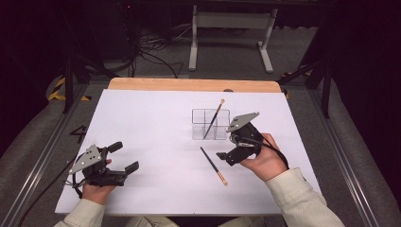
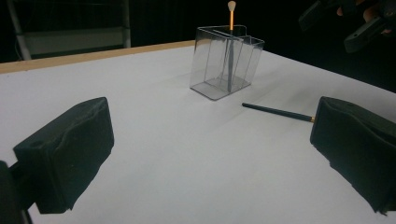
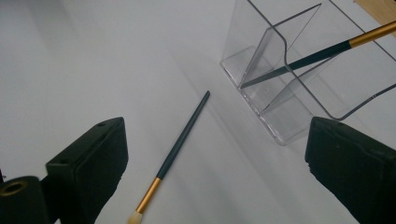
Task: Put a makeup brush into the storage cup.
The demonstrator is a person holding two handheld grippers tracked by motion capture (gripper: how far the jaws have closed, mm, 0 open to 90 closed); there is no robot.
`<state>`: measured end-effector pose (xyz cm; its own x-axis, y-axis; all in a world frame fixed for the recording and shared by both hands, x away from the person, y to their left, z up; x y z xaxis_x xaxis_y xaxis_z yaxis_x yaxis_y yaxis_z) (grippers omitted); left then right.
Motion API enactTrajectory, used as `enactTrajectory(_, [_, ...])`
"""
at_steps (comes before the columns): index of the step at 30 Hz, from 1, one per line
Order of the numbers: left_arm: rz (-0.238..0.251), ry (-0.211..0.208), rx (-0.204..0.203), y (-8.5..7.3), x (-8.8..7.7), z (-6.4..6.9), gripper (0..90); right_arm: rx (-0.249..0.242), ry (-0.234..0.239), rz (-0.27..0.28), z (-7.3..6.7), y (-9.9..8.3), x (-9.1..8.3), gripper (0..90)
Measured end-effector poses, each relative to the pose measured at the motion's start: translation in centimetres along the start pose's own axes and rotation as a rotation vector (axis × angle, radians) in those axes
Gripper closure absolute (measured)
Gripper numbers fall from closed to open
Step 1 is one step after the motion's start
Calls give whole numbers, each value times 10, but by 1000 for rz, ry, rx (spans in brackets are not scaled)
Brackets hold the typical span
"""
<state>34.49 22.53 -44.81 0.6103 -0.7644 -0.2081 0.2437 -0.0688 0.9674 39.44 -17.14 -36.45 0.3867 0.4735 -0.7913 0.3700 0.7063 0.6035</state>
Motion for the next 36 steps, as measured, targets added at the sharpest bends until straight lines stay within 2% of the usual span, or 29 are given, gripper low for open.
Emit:
enactTrajectory(10, [2, 10, -4, -1, -4, 0, 3, -13, 0, -101, -1, 3, 12, 65])
enactTrajectory(25, [-3, -1, -12, -2, -2, 0, 3, -17, 31, -180, -4, 2, 29, 102])
enactTrajectory(31, [-5, -3, -11, -2, -2, 0, 3, -7, 29, -221, -3, 1, 36, 102])
enactTrajectory(36, [-5, -4, -10, -2, -2, 0, 3, -2, 36, -228, -5, -1, 40, 104])
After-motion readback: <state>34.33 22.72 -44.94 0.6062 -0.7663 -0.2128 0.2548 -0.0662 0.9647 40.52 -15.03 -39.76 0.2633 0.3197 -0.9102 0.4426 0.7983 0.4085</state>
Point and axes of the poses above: each handheld gripper's, and its own axes: x roughly forward along the jaws, y roughly out of its top, z roughly to its right, the point moved 3 cm from there along x, roughly forward along the jaws
